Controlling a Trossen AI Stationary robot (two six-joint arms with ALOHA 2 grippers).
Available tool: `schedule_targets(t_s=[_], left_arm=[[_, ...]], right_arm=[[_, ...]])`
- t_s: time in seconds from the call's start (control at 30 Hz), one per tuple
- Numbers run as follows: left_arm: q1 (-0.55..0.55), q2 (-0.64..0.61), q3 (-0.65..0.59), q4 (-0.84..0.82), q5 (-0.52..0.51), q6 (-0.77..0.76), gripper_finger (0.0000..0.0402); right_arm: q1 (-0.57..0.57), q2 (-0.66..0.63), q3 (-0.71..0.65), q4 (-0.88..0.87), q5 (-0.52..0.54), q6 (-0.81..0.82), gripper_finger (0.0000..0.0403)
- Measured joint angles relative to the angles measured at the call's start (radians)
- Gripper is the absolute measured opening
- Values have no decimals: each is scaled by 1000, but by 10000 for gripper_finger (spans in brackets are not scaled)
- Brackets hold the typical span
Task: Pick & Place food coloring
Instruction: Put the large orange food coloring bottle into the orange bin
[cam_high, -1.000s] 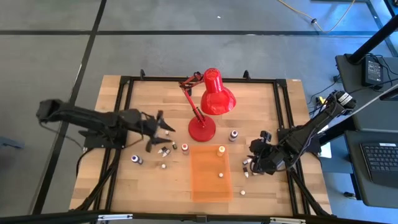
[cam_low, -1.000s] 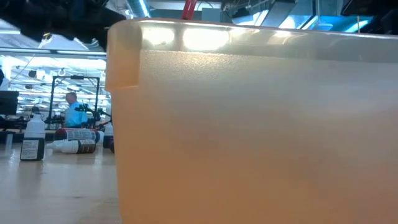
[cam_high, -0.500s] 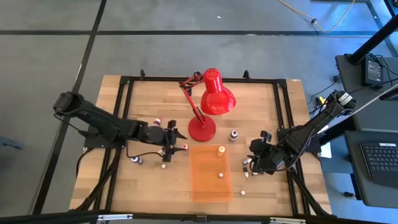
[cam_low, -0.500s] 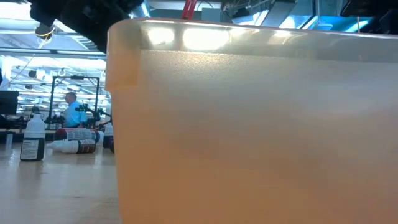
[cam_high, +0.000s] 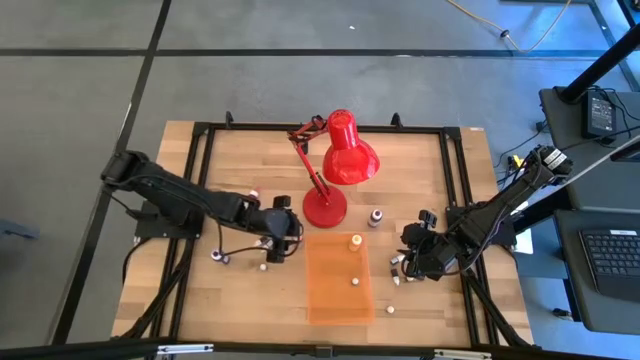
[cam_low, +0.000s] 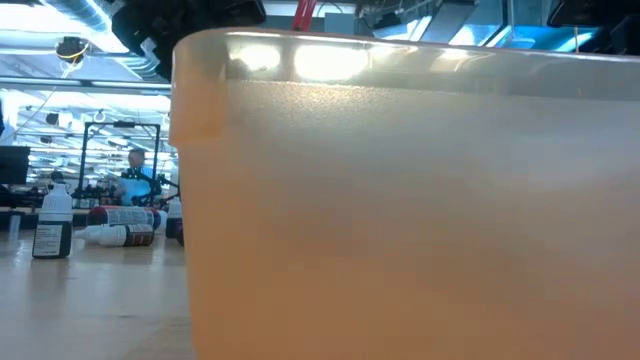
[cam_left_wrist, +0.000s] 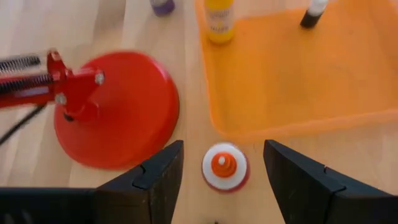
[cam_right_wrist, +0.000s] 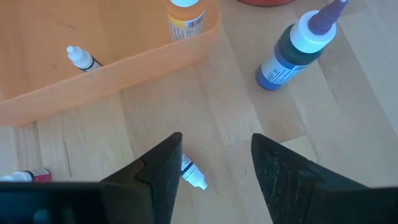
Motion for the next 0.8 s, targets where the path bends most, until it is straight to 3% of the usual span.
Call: schedule_targets(t_s=[0.47,0.8], left_arm=[[7,105,19,-3,38,-17,209],[8,98,19,-7,33,-15,152]], right_arm=[[0,0,0,0,1,-3,194],[0,0,0,-1,1,-3,194]])
